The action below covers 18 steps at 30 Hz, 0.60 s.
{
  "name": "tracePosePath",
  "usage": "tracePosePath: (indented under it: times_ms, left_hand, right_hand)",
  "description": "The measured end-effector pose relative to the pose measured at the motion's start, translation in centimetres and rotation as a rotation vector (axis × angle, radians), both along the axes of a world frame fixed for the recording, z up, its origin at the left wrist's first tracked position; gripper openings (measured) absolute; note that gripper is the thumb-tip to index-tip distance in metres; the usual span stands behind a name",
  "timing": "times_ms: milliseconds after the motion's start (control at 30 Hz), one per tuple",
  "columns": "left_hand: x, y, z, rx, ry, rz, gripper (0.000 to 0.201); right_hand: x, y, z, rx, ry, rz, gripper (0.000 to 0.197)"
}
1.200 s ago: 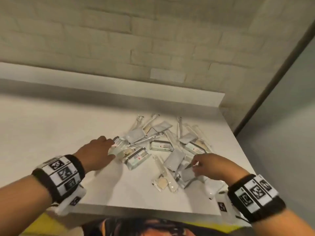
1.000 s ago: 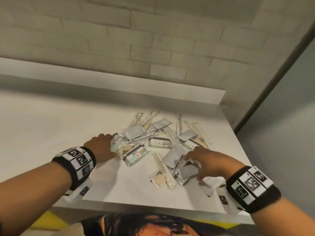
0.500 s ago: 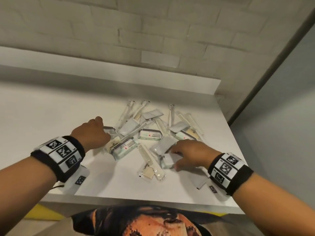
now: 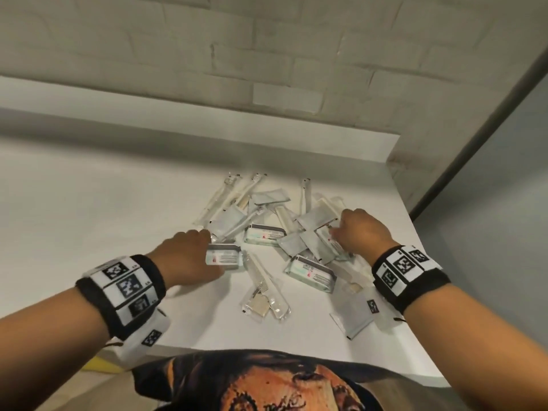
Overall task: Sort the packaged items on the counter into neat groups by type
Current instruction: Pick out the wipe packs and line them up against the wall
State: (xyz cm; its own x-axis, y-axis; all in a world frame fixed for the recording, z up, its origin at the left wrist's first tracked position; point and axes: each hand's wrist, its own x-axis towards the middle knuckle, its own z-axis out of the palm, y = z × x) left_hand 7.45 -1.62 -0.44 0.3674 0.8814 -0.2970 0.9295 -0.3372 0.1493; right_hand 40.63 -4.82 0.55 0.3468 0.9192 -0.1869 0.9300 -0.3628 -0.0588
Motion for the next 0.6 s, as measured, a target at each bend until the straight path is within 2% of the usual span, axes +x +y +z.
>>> tracePosePath:
  times_ms: [100, 167, 300, 367, 433, 500, 567, 600]
  left_hand:
    - [0.9, -0.1, -0.6, 0.111, 0.181, -0.046, 0.078]
    - [1.5, 0.1, -0.3, 0.126, 0.223, -0.060, 0.079]
    - [2.6, 0.2, 0.7, 0.125, 0.250, -0.090, 0.054]
    - [2.6, 0.2, 1.4, 0.130, 0.254, -0.098, 0.046]
    - [2.2, 0.4, 2.2, 0.157, 0.247, -0.094, 0.045]
    - [1.5, 0.7, 3.0, 0.182, 0.226, -0.084, 0.051]
    - [0.6, 1.3, 3.5, 0.146, 0.197, -0.079, 0.071]
    - [0.3, 1.5, 3.7, 0.110, 0.171, -0.077, 0.080]
  right_hand:
    - [0.2, 0.4, -1.3, -0.117, 0.057, 0.015, 0.053]
    - [-0.1, 0.6, -1.4, -0.136, 0.087, 0.051, 0.054]
    - [-0.8, 0.4, -1.1, -0.191, 0.033, 0.088, 0.059]
    - [-0.7, 0.0, -0.4, -0.114, 0.021, 0.064, 0.056]
    - [-0.7, -1.0, 1.3, 0.027, 0.088, 0.023, 0.054]
    - [-1.4, -2.5, 3.2, 0.072, 0.241, 0.060, 0.047]
    - [-3.2, -4.6, 4.2, -0.049, 0.427, 0.162, 0.042]
    - [-4.2, -5.5, 4.2, -0.121, 0.460, 0.225, 0.042]
